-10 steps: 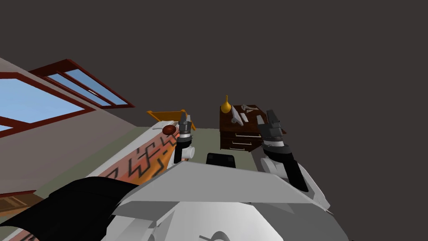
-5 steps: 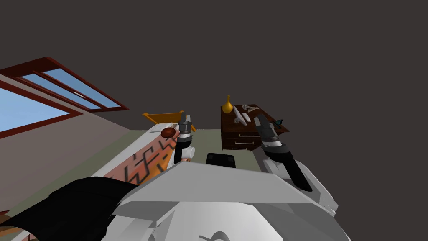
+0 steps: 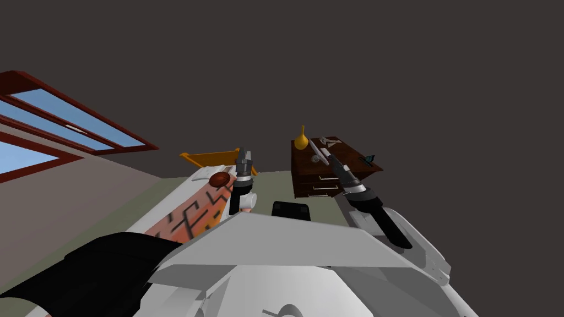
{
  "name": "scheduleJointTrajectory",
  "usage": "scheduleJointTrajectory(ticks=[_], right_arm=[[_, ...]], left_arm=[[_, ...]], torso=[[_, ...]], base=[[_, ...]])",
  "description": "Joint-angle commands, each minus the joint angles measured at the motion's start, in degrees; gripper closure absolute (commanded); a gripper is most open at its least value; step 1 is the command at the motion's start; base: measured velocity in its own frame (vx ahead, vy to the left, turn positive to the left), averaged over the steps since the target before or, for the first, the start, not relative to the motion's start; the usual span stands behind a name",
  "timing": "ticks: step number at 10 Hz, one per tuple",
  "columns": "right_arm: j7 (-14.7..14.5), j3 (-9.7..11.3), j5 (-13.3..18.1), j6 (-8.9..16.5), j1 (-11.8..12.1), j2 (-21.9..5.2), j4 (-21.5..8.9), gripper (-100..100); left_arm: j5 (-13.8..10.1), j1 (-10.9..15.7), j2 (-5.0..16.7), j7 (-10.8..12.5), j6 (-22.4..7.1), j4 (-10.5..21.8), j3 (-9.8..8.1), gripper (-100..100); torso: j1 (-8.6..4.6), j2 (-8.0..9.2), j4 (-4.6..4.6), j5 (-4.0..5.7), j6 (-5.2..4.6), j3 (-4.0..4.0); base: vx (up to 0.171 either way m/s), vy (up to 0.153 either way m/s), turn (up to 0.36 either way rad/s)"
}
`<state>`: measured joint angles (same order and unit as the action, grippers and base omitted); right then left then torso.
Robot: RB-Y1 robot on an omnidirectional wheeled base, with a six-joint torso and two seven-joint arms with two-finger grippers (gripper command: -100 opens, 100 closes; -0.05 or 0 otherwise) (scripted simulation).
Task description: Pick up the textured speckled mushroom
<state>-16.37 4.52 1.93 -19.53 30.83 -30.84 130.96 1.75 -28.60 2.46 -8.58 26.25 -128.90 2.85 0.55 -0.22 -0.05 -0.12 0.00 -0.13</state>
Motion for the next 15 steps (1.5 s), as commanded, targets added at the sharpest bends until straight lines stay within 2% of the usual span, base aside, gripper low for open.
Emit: scheduleJointTrajectory(ticks=[1, 2, 3, 4, 5, 6, 7, 10, 13, 14, 15], right_arm=[[-2.1, 0.3, 0.4, 0.6, -0.3, -1.8, -0.4, -100], [-4.2, 0.9, 1.4, 1.3, -0.6, -4.0, -1.3, -100], [-5.2, 0.9, 1.4, 1.3, -0.6, -4.7, -1.3, -100], [-7.0, 1.5, 2.4, 2.1, -1.0, -7.0, -2.2, -100], [-8.3, 1.5, 2.4, 2.1, -1.0, -7.6, -2.2, -100], [-10.1, 2.2, 3.5, 2.9, -1.4, -9.9, -3.2, -100], [-11.6, 2.2, 3.5, 2.9, -1.4, -10.5, -3.2, -100], [-16.6, 3.4, 6.1, 4.3, -2.5, -15.5, -5.3, -100], [-21.6, 4.1, 7.5, 5.0, -3.1, -19.1, -6.5, -100], [-23.2, 4.8, 8.9, 5.6, -3.8, -21.3, -7.8, -100], [-24.8, 4.8, 8.9, 5.6, -3.8, -21.8, -7.8, -100]], left_arm=[[0.0, 0.0, 0.0, 0.0, 0.0, 0.0, 0.0, 0], [0.0, 0.0, 0.0, 0.0, 0.0, 0.0, 0.0, 0], [0.0, 0.0, 0.0, 0.0, 0.0, 0.0, 0.0, 0], [0.0, 0.0, 0.0, 0.0, 0.0, 0.0, 0.0, 0], [0.0, 0.0, 0.0, 0.0, 0.0, 0.0, 0.0, 0], [0.0, 0.0, 0.0, 0.0, 0.0, 0.0, 0.0, 0], [0.0, 0.0, 0.0, 0.0, 0.0, 0.0, 0.0, 0], [0.0, 0.0, 0.0, 0.0, 0.0, 0.0, 0.0, 0], [0.0, 0.0, 0.0, 0.0, 0.0, 0.0, 0.0, 0], [0.0, 0.0, 0.0, 0.0, 0.0, 0.0, 0.0, 0], [0.0, 0.0, 0.0, 0.0, 0.0, 0.0, 0.0, 0]], torso=[[0.0, 0.0, 0.0, 0.0, 0.0, 0.0], [-0.04, 0.02, 0.01, -0.01, 0.03, 0.01], [-0.07, -0.01, 0.0, 0.01, 0.0, 0.0], [-0.09, -0.04, -0.01, 0.0, 0.03, -0.02], [0.02, -0.09, -0.02, -0.01, 0.01, -0.05], [-0.02, -0.04, -0.01, -0.02, 0.03, -0.03], [-0.01, -0.02, 0.0, -0.01, 0.01, -0.01], [-0.07, -0.06, -0.01, -0.01, 0.03, -0.03], [-0.1, -0.14, -0.03, 0.01, 0.02, -0.08], [-0.19, -0.14, -0.03, 0.01, 0.03, -0.08], [-0.14, -0.22, -0.04, 0.02, 0.01, -0.12]], base=[[0.023, 0.144, -0.086], [0.035, 0.131, -0.155], [0.044, 0.133, -0.087], [0.056, 0.166, -0.158], [0.033, 0.15, -0.092], [0.025, 0.153, -0.142], [0.024, 0.145, -0.1], [0.036, 0.156, -0.148], [0.046, 0.128, -0.112], [0.07, 0.128, -0.175], [0.047, 0.12, -0.095]])
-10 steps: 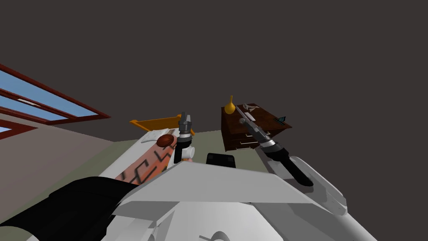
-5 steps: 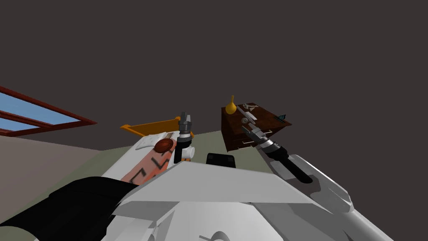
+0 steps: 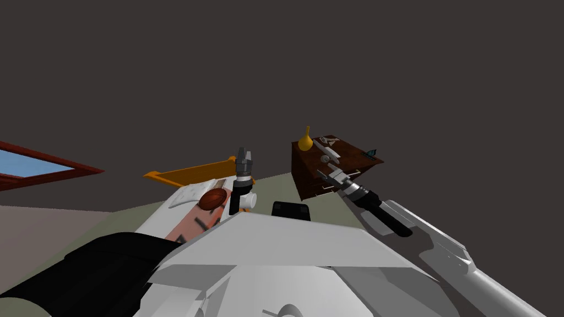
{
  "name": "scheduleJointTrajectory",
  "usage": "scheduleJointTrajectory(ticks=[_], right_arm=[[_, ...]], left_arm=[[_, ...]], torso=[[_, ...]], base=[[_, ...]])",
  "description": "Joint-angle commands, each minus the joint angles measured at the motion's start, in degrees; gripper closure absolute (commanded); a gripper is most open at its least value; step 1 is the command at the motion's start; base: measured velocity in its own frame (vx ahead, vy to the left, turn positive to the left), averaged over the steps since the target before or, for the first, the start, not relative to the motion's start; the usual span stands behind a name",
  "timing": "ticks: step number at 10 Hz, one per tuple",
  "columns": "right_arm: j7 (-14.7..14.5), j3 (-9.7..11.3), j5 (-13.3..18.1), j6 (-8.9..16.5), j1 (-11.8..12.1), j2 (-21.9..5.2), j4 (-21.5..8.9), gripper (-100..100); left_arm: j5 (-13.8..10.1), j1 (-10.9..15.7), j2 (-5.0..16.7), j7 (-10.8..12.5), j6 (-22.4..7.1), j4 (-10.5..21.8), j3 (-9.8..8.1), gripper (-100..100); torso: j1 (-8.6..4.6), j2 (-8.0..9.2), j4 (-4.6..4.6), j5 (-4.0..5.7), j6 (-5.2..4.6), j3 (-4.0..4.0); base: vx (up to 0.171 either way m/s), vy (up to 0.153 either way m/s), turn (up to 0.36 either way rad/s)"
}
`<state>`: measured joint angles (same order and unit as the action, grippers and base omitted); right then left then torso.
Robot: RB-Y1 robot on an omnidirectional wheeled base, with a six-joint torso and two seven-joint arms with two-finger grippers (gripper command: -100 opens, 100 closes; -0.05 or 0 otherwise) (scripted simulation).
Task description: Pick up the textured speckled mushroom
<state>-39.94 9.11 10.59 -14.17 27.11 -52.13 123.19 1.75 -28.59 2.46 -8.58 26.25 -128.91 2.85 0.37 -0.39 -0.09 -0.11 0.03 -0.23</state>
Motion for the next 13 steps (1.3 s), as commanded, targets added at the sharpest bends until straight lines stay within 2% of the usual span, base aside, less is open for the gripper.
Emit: scheduleJointTrajectory(ticks=[1, 2, 3, 4, 5, 6, 7, 8, 9, 10, 11, 12, 13], right_arm=[[-1.6, 0.2, 0.3, 0.2, -0.1, -0.5, 0.0, -100], [-3.9, 0.8, 1.8, 0.8, -0.8, -3.2, -1.3, -100], [-5.0, 0.8, 1.8, 0.8, -0.8, -3.2, -1.3, -100], [-6.9, 1.5, 3.4, 1.3, -1.6, -5.7, -2.6, -100], [-8.4, 1.5, 3.4, 1.3, -1.6, -5.8, -2.6, -100], [-10.1, 2.1, 5.1, 1.8, -2.4, -8.1, -4.0, -100], [-11.8, 2.1, 5.1, 1.8, -2.4, -8.3, -4.0, -100], [-13.5, 2.8, 6.8, 2.3, -3.3, -10.6, -5.5, -100], [-15.2, 2.8, 6.8, 2.3, -3.3, -10.7, -5.5, -100], [-16.8, 3.4, 8.6, 2.7, -4.3, -12.9, -6.9, -100], [-18.3, 3.4, 8.6, 2.7, -4.3, -12.9, -6.9, -100], [-20.0, 4.0, 10.3, 3.0, -5.3, -14.9, -8.4, -100], [-21.6, 4.0, 10.3, 3.0, -5.3, -14.9, -8.4, -100]], left_arm=[[0.0, 0.0, 0.0, 0.0, 0.0, 0.0, 0.0, 0], [0.0, 0.0, 0.0, 0.0, 0.0, 0.0, 0.0, 0], [0.0, 0.0, 0.0, 0.0, 0.0, 0.0, -0.01, 0], [0.0, 0.0, 0.0, 0.0, 0.0, 0.0, 0.0, 0], [0.0, 0.0, 0.0, 0.0, 0.0, 0.0, 0.0, 0], [0.0, 0.0, 0.0, 0.0, 0.0, 0.0, 0.0, 0], [0.0, 0.0, 0.0, 0.0, 0.0, 0.0, 0.0, 0], [0.0, 0.0, 0.0, 0.0, 0.0, 0.0, 0.0, 0], [0.0, 0.0, 0.0, 0.0, 0.0, 0.0, 0.0, 0], [0.0, 0.0, 0.0, 0.0, 0.0, 0.0, 0.0, 0], [0.0, 0.0, 0.0, 0.0, 0.0, 0.0, 0.0, 0], [0.0, 0.0, 0.0, 0.0, 0.0, 0.0, 0.0, 0], [0.0, 0.0, 0.0, 0.0, 0.0, 0.0, -0.01, 0]], torso=[[0.0, 0.0, 0.0, 0.0, 0.0, 0.0], [-0.21, 0.12, 0.03, 0.04, 0.01, 0.07], [-0.15, 0.08, 0.02, 0.05, -0.03, 0.05], [-0.12, 0.07, 0.02, 0.03, 0.0, 0.04], [-0.01, -0.01, 0.01, 0.01, -0.02, 0.0], [-0.03, 0.02, 0.0, 0.01, 0.01, 0.01], [0.0, 0.03, 0.01, 0.01, -0.02, 0.02], [-0.06, -0.01, 0.01, 0.01, 0.01, 0.0], [-0.03, -0.07, -0.01, 0.01, -0.02, -0.04], [-0.07, -0.05, -0.01, 0.01, 0.02, -0.03], [-0.06, -0.06, -0.01, 0.01, -0.01, -0.03], [-0.15, -0.05, -0.01, 0.03, 0.01, -0.03], [-0.16, -0.11, -0.02, 0.04, -0.01, -0.06]], base=[[0.004, 0.052, 0.006], [0.031, 0.082, -0.168], [0.033, 0.096, -0.107], [0.056, 0.124, -0.15], [0.041, 0.115, -0.081], [0.033, 0.126, -0.175], [0.05, 0.105, -0.089], [0.069, 0.117, -0.159], [0.051, 0.107, -0.083], [0.053, 0.109, -0.132], [0.052, 0.085, -0.106], [0.072, 0.084, -0.156], [0.06, 0.075, -0.079]])
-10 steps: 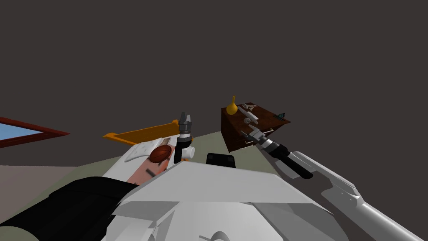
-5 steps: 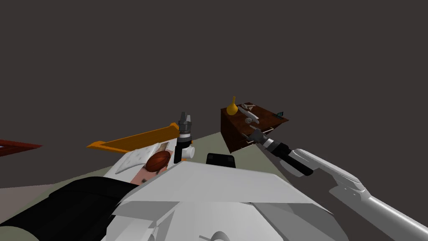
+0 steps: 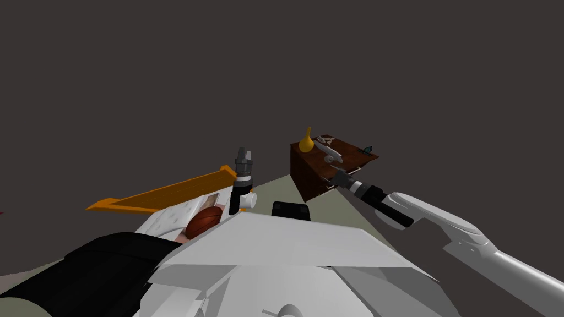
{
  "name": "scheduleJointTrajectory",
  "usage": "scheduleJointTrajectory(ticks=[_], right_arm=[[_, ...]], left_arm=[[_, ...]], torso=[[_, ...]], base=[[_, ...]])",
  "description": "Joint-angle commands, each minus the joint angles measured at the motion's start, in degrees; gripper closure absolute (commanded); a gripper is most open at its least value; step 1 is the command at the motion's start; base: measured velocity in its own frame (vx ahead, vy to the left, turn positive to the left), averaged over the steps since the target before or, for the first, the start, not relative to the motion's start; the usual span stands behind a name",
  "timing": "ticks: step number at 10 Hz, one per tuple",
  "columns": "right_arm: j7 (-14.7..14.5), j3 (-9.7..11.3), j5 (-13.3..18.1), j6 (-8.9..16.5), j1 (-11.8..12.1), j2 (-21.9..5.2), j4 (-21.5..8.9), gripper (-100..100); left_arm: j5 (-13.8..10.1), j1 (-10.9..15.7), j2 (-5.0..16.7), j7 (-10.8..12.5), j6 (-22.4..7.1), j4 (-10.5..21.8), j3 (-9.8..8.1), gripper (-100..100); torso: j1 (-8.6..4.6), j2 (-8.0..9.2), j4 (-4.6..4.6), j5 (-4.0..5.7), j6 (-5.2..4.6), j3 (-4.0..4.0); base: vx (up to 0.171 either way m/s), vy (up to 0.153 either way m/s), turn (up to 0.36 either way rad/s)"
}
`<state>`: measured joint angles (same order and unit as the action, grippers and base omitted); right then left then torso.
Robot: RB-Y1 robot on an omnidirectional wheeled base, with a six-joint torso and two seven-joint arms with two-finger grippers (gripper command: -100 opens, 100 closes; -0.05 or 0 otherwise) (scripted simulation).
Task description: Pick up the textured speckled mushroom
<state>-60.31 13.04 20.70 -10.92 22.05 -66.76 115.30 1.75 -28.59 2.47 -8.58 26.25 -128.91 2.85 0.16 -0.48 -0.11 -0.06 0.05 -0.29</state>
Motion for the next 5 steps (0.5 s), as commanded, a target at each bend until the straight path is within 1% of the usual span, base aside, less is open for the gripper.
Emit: scheduleJointTrajectory(ticks=[1, 2, 3, 4, 5], right_arm=[[-2.9, 0.6, 2.0, 0.0, -1.2, -2.2, -2.0, -100], [-4.6, 0.6, 2.0, 0.0, -1.2, -2.2, -2.0, -100], [-6.3, 1.2, 3.9, 0.3, -2.2, -3.9, -3.5, -100], [-7.8, 1.2, 3.9, 0.3, -2.2, -3.9, -3.5, -100], [-9.5, 1.7, 5.7, 0.5, -3.2, -5.5, -5.0, -100]], left_arm=[[0.0, 0.0, 0.0, 0.0, 0.0, 0.0, 0.0, 0], [0.0, 0.0, 0.0, 0.0, 0.0, 0.0, 0.0, 0], [0.0, 0.0, 0.0, 0.0, 0.0, 0.0, 0.0, 0], [0.0, 0.0, 0.0, 0.0, 0.0, 0.0, 0.0, 0], [0.0, 0.0, 0.0, 0.0, 0.0, 0.0, 0.0, 0]], torso=[[0.0, 0.0, 0.0, 0.0, 0.0, 0.0], [0.02, 0.0, 0.0, 0.0, -0.03, 0.0], [-0.01, 0.04, 0.01, 0.0, 0.01, 0.02], [0.01, 0.03, 0.01, 0.0, -0.03, 0.02], [-0.02, 0.04, 0.01, 0.0, 0.01, 0.03]], base=[[0.058, 0.086, -0.164], [0.045, 0.076, -0.078], [0.05, 0.082, -0.141], [0.045, 0.073, -0.066], [0.06, 0.081, -0.128]])
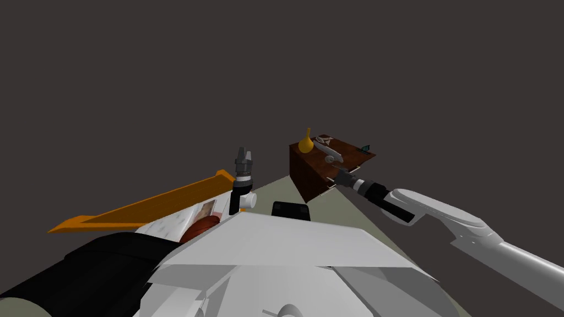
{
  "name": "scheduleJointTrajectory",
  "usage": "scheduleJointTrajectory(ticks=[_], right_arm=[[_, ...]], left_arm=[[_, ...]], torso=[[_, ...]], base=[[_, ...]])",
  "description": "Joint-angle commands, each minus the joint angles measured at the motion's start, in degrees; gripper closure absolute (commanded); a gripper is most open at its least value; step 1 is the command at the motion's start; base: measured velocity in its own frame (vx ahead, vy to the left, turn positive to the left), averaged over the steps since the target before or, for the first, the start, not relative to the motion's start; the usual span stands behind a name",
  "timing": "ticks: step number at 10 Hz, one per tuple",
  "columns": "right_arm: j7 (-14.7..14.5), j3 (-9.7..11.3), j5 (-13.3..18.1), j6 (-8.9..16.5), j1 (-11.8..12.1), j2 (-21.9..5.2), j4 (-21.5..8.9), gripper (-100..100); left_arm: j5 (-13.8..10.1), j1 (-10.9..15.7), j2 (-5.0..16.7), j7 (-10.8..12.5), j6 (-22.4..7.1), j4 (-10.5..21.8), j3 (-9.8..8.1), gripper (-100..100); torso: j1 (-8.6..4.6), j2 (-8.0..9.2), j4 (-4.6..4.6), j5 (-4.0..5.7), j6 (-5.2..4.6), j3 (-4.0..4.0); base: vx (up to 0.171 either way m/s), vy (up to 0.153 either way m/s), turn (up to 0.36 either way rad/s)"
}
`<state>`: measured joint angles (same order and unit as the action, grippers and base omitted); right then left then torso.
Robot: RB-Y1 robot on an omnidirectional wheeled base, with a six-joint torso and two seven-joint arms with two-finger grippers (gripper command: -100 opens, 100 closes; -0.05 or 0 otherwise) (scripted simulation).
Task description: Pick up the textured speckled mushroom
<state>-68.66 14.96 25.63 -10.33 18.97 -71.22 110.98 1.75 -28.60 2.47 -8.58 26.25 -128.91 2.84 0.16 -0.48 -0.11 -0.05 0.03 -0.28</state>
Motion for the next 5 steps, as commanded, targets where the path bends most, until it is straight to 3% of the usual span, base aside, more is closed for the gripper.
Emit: scheduleJointTrajectory(ticks=[1, 5], right_arm=[[-2.4, -0.2, 0.7, -0.1, -0.2, -1.1, -0.7, -100], [-8.1, 0.9, 4.3, 0.2, -2.2, -3.8, -3.6, -100]], left_arm=[[0.0, 0.0, 0.0, 0.0, 0.0, 0.0, 0.0, 0], [0.0, 0.0, 0.0, 0.0, 0.0, 0.0, 0.0, 0]], torso=[[0.0, 0.0, 0.0, 0.0, 0.0, 0.0], [-0.1, -0.06, -0.01, 0.02, 0.0, -0.03]], base=[[0.065, 0.069, -0.075], [0.068, 0.058, -0.097]])
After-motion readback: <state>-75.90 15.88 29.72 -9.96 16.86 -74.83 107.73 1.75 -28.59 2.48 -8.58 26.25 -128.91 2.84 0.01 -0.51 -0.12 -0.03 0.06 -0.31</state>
